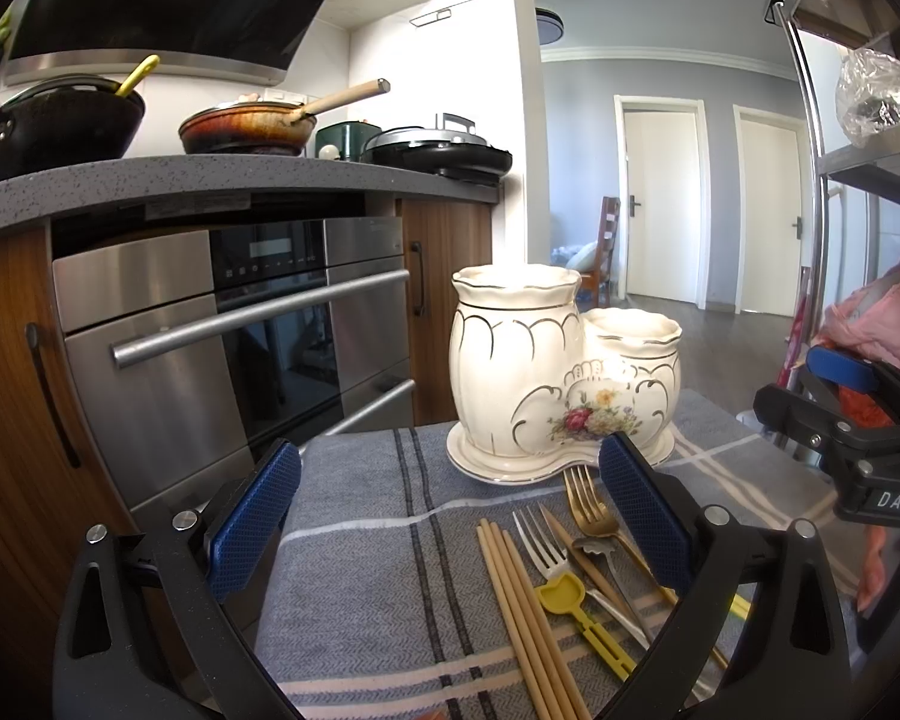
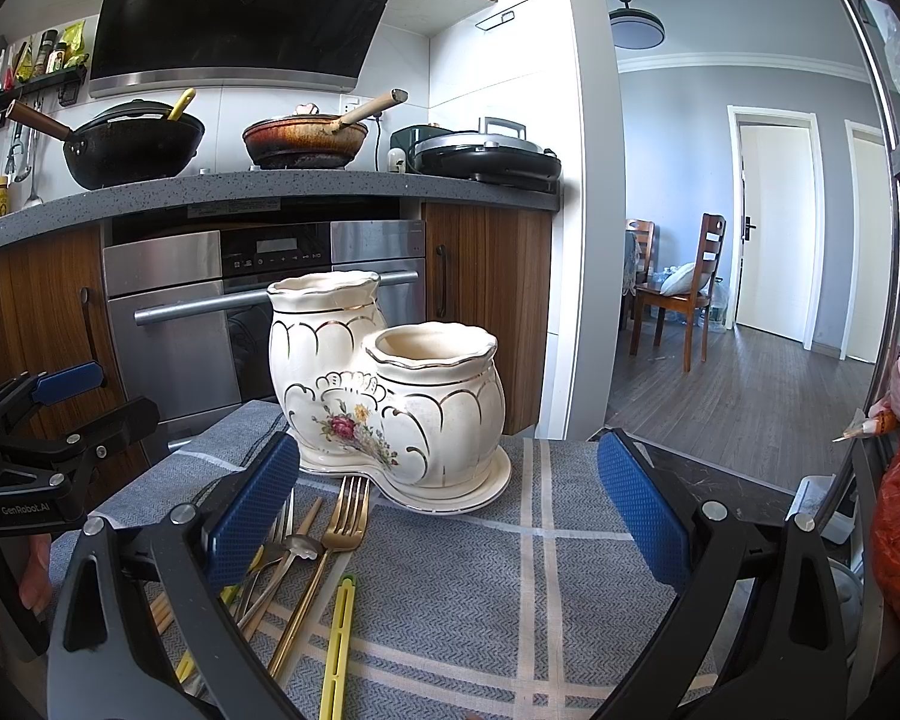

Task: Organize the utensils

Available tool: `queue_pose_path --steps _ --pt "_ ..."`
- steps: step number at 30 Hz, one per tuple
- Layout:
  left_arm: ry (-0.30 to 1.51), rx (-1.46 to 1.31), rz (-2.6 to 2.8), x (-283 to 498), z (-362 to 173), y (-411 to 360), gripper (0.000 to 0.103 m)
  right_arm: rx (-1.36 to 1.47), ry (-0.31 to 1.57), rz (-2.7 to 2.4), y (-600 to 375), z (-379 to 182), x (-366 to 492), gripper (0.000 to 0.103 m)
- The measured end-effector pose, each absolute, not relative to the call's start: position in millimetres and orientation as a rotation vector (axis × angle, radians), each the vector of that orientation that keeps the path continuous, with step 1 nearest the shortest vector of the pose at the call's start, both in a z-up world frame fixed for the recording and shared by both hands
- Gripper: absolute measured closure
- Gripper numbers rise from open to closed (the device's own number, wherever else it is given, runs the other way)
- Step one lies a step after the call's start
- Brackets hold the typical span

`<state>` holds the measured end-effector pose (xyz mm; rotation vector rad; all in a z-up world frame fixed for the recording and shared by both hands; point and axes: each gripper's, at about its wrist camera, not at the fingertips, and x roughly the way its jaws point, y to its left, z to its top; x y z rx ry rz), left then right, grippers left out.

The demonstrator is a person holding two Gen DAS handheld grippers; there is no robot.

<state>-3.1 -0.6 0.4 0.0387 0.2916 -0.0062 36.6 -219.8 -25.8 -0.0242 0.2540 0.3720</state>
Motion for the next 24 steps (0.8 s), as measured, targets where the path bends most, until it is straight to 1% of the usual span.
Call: queue_pose_path --steps 24 --pt "0.288 0.033 -0.019 0.5 -4.1 -2.3 0.004 -0.018 0.254 0.33 -221.3 -29.5 39.9 0.005"
